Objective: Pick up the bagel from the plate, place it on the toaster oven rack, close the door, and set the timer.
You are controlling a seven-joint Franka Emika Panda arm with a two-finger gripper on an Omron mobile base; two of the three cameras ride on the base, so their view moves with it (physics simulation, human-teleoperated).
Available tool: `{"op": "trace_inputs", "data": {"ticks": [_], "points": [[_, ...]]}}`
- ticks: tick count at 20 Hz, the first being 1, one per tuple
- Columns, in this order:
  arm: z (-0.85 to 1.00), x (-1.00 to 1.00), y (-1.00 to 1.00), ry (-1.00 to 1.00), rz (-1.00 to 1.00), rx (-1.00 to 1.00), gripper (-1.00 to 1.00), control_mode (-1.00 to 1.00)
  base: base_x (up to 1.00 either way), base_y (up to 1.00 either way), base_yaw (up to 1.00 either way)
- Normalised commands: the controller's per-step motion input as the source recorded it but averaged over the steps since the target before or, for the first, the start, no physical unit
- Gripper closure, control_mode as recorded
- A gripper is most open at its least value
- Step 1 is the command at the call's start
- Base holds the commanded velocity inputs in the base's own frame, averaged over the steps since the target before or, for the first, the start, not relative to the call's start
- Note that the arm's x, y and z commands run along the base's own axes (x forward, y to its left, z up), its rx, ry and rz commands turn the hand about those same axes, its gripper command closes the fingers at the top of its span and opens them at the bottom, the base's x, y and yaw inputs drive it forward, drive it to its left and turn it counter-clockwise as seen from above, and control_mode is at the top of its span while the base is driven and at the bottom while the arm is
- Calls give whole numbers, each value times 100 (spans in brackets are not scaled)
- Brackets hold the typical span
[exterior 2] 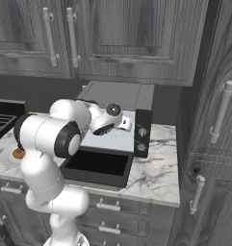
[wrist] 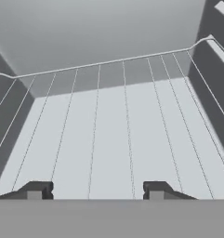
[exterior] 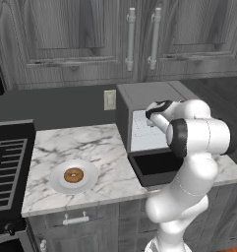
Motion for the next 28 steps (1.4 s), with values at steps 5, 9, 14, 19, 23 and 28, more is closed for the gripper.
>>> {"op": "trace_inputs", "data": {"ticks": [5,9,14,19,23,28], "points": [[-68,-58,0,24,0,0,-100,-100,0,0,0],[-84,-84,0,23,0,0,-100,-100,0,0,0],[-93,-100,0,22,0,0,-100,-100,0,0,0],[-100,-100,0,20,0,0,-100,-100,0,0,0],[-70,-100,0,5,0,0,-100,-100,0,0,0],[-56,-100,0,1,0,0,-100,-100,0,0,0]]}}
